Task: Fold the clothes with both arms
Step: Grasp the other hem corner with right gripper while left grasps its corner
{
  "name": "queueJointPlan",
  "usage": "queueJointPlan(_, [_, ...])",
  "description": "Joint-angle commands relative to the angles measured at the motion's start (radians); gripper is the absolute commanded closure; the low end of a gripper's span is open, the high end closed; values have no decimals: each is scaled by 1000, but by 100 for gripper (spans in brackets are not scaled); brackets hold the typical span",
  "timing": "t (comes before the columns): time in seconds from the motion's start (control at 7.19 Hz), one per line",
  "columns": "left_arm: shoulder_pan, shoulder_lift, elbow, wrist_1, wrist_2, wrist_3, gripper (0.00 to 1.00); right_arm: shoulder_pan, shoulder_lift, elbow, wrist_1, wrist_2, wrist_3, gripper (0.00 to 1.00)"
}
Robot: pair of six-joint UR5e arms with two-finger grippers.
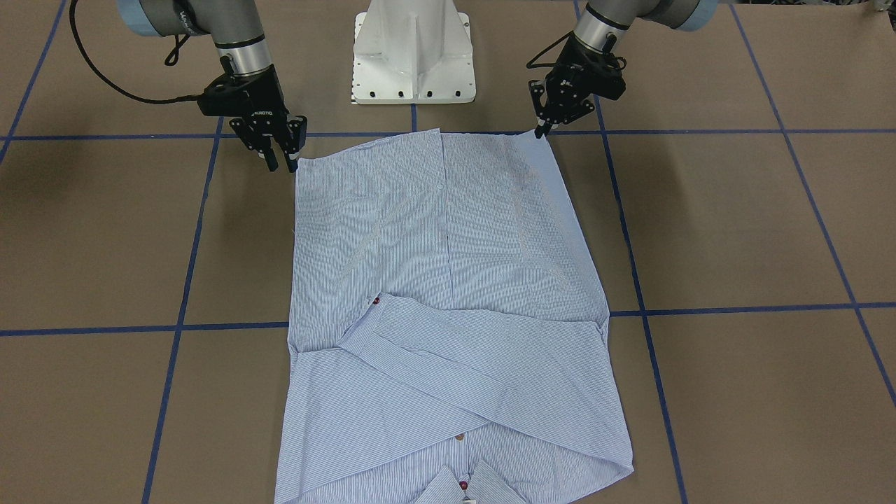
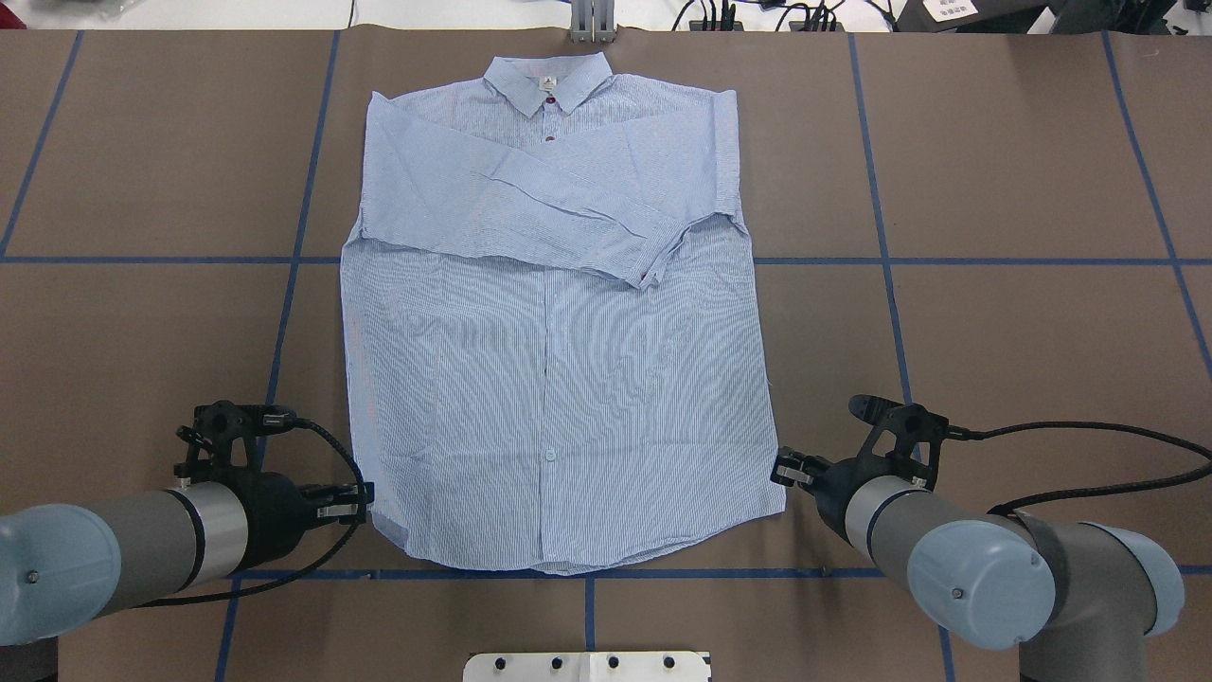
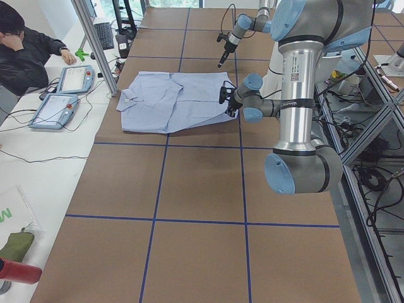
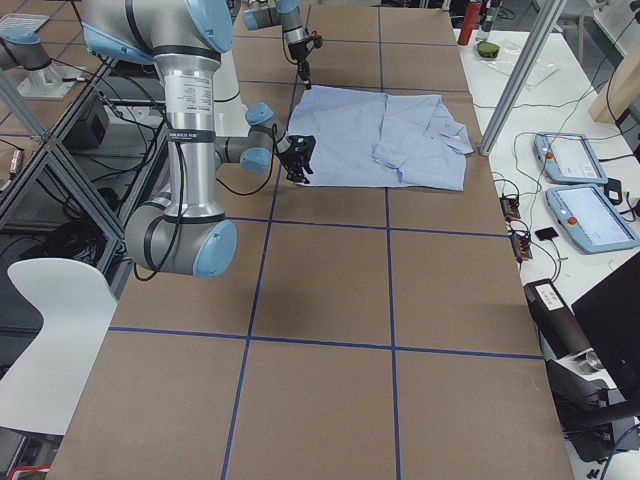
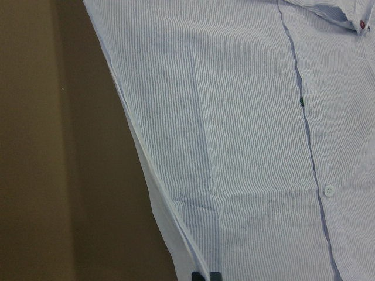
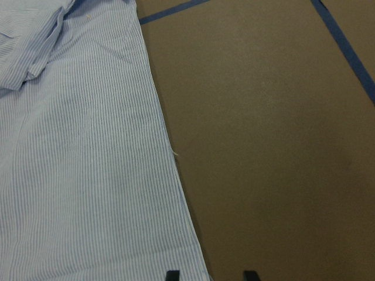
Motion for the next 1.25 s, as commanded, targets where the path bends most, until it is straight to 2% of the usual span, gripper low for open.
queueJointPlan(0.0, [1, 0, 0, -1, 1, 2, 100, -50, 11, -7, -21, -41, 27, 53])
queueJointPlan(0.56, [-7, 2, -6, 0, 1, 2, 100, -117, 14, -25, -50, -70, 58, 54])
queueJointPlan(1.11, [-8, 5, -12, 0, 3, 2, 100, -124, 29, -65, -50, -95, 58, 66])
